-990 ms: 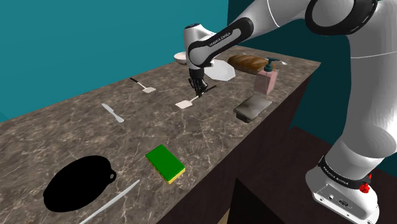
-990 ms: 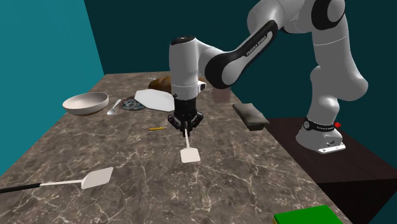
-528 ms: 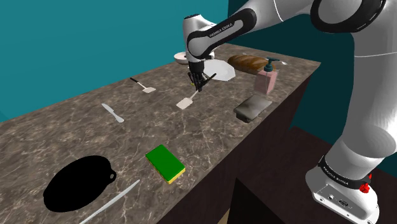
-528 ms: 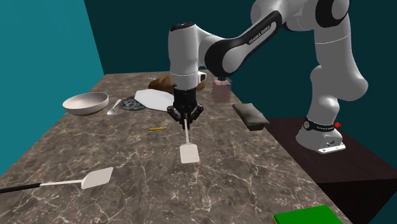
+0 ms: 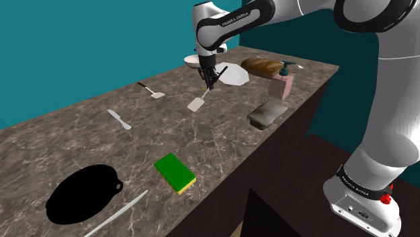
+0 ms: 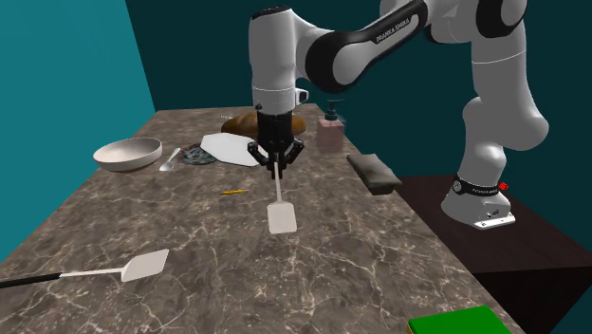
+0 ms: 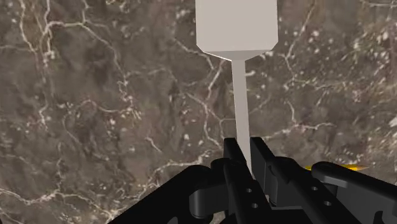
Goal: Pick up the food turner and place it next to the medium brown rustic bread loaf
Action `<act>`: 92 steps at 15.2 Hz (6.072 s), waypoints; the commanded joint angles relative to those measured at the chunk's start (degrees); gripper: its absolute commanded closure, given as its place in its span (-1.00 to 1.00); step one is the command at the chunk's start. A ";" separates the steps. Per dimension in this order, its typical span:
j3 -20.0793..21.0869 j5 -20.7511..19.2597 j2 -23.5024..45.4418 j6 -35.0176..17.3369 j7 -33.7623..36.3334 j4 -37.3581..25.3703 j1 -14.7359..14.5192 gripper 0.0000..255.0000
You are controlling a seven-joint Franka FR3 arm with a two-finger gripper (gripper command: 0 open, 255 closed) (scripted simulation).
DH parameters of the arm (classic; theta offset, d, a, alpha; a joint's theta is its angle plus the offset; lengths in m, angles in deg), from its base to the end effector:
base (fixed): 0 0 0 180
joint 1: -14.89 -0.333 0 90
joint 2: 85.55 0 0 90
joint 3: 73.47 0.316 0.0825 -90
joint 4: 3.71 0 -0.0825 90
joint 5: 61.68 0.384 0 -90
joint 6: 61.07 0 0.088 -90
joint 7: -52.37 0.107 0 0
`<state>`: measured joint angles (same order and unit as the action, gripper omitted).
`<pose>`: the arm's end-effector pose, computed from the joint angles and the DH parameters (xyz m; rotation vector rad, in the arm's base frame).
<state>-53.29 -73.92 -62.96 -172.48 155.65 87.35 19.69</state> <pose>0.6516 0.1353 0.4176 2.2881 -2.0865 0.0770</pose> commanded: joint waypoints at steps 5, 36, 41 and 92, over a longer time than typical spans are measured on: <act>0.24 0.52 -0.85 4.24 -0.57 -3.47 -0.12 1.00; -9.88 7.61 -18.39 1.62 -30.36 13.41 18.79 1.00; -12.92 8.02 -18.45 1.11 -37.05 13.52 22.34 1.00; -24.78 12.44 7.37 -9.04 -69.08 -3.67 41.70 1.00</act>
<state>-78.05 -61.52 -55.76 -180.73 86.70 83.11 61.28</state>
